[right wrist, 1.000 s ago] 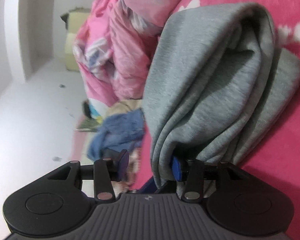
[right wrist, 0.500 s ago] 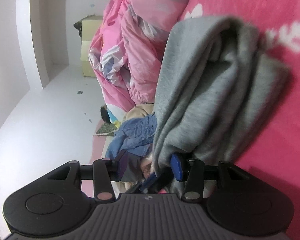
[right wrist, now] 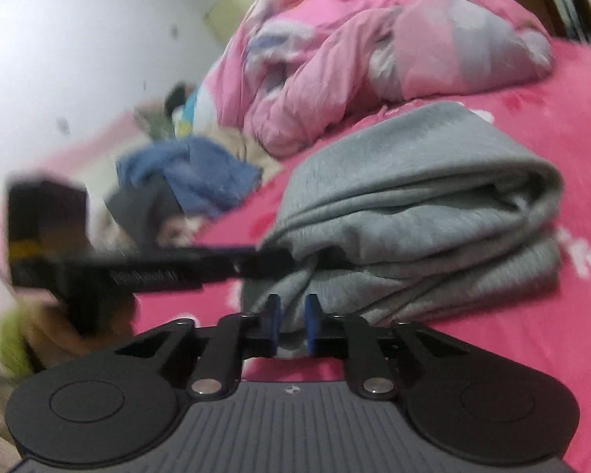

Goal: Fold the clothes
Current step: 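Tuck the grey sweatshirt edge under with both grippers and release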

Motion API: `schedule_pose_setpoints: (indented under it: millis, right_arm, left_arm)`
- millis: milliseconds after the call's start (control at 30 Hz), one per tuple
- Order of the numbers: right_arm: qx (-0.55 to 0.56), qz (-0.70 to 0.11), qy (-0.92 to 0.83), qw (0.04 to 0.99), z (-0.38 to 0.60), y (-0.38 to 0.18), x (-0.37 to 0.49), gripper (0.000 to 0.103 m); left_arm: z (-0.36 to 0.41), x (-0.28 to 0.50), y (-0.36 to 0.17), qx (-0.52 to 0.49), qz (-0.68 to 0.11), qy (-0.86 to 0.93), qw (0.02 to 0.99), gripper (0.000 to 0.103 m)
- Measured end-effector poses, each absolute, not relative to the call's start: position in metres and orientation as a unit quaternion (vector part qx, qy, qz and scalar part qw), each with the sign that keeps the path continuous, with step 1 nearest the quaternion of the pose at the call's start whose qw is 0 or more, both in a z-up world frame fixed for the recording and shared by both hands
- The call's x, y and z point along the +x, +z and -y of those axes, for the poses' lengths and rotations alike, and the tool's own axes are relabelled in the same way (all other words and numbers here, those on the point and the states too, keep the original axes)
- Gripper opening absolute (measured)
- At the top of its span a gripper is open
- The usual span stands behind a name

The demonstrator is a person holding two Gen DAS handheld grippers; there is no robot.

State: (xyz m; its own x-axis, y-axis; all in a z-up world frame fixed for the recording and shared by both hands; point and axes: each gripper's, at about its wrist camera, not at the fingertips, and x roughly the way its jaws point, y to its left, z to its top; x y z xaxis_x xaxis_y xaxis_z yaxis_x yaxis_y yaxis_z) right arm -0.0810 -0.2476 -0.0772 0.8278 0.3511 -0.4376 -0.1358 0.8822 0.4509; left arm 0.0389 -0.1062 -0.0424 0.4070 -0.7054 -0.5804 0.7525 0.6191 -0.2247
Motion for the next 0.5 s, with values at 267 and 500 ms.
schedule_pose_setpoints:
  millis: [267,500]
  right_arm:
    - [0.112,-0.248,0.094,0.958,0.217,-0.085,-0.053,0.005]
    - [0.153,-0.21,0.075,0.963,0.227,-0.092,-0.059,0.005]
  left_arm:
    - [0.102,0.043,-0.044,0.022,-0.332,-0.436,0.836,0.016]
    - [0.102,0.031,-0.046,0.059,-0.319,-0.452,0.831,0.018]
